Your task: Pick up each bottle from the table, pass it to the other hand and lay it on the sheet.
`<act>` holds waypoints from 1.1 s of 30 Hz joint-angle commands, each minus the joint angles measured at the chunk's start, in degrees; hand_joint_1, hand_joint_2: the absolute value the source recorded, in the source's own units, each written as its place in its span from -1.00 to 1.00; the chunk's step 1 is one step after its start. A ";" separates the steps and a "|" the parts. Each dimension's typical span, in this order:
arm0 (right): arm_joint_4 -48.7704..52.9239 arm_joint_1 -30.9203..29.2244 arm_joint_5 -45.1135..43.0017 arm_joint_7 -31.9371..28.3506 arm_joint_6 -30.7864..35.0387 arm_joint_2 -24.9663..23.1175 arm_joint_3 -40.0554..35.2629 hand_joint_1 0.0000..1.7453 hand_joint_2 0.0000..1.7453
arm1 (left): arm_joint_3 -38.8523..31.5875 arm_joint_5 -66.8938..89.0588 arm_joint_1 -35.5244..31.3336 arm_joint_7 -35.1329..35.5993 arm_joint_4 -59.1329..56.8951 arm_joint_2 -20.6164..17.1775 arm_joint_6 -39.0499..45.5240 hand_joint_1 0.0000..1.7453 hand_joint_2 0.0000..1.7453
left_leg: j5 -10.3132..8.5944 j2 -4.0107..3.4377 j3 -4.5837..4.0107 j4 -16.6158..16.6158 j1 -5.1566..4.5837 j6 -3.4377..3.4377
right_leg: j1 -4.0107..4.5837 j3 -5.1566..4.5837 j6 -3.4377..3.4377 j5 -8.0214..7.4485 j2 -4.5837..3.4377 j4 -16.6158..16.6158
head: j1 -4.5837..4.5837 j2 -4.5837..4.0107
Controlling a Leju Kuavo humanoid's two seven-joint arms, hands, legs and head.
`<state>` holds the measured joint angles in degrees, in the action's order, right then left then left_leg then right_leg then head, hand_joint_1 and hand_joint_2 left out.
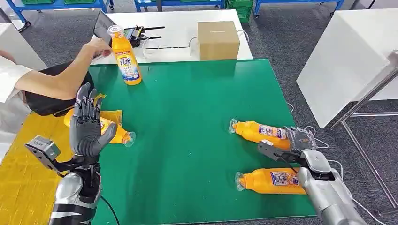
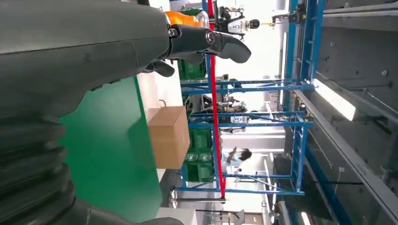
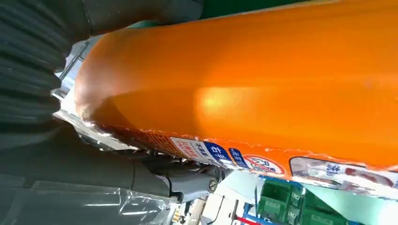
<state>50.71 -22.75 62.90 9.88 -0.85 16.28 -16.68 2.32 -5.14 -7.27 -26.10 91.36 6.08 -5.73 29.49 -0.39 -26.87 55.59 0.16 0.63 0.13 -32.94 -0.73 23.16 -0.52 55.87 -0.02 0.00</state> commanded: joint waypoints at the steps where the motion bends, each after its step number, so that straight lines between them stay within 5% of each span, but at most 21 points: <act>1: -1.72 0.26 -2.15 -1.26 4.64 -3.99 3.46 1.00 1.00 | 0.60 -0.66 -1.83 0.56 -3.32 -0.06 -0.65 -1.00 1.00 | -0.03 0.06 0.02 -0.06 0.05 -0.03 | 0.04 0.05 -0.04 -0.06 0.06 -0.11 | 0.00 0.00; 7: 12.04 6.08 -9.40 -6.24 15.98 -9.13 10.56 1.00 1.00 | 4.06 3.38 -2.26 3.34 -2.93 -1.94 -0.51 -1.00 1.00 | -0.01 0.07 -0.04 -0.03 0.04 -0.05 | 0.03 -0.05 -0.01 -0.01 0.07 -0.03 | 0.00 0.00; 13: 24.09 11.43 -17.57 -13.08 19.58 -12.71 11.89 1.00 1.00 | 7.92 5.39 -3.99 7.40 -6.00 -3.77 0.43 -1.00 1.00 | 0.00 0.17 -0.17 -0.04 0.04 -0.05 | 0.03 -0.18 -0.02 0.03 0.11 0.01 | 0.02 0.00; 32: 27.32 10.67 -24.98 -19.09 21.89 -16.61 7.53 1.00 1.00 | 14.74 3.89 -7.68 11.04 -10.84 -3.72 -2.50 -1.00 1.00 | 0.00 0.15 -0.19 -0.06 0.05 -0.05 | 0.03 -0.19 -0.04 0.01 0.10 -0.05 | 0.02 0.00; 33: 27.69 10.73 -30.58 -21.86 20.70 -17.57 7.88 1.00 1.00 | 16.01 2.37 -8.04 11.69 -11.22 -4.03 -4.06 -1.00 1.00 | -0.01 0.12 -0.23 -0.05 0.01 -0.03 | 0.00 -0.23 -0.03 0.01 0.07 -0.02 | 0.00 0.00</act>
<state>78.25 -10.95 38.38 -9.03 20.70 0.09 -8.11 14.36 -1.14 -12.23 -15.37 85.09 4.11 -8.24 29.48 -0.32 -27.18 55.59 0.16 0.62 0.12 -33.26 -0.72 23.17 -0.50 55.90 -0.02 0.00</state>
